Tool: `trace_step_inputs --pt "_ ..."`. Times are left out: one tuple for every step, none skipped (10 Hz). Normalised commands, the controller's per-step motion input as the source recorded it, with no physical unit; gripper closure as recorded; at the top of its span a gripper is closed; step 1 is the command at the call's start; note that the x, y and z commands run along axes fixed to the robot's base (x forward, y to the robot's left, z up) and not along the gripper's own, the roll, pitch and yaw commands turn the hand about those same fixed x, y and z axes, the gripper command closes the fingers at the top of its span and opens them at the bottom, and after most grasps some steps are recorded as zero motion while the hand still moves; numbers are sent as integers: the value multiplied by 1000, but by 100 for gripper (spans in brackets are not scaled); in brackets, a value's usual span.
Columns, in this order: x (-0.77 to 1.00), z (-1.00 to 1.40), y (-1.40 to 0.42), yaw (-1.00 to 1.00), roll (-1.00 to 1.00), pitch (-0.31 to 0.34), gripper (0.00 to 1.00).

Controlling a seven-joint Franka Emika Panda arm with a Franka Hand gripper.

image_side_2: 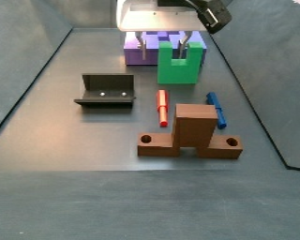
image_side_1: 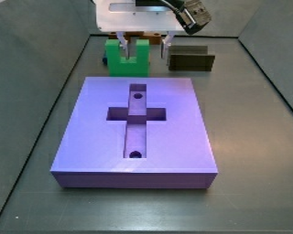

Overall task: Pick up the green object. Move up. Move to above the board. Insert the green object.
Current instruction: Pick up the green object.

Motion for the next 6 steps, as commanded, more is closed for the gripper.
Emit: trace_step_inputs --pt "63 20 89 -171 0 51 0" --pt "57 9 166 -306 -3 41 0" --pt "0 0 83 -311 0 41 0" --pt "0 0 43 -291 0 31 0" --pt "0 0 0 -26 0 0 0" --pt "0 0 0 0 0 0 0"
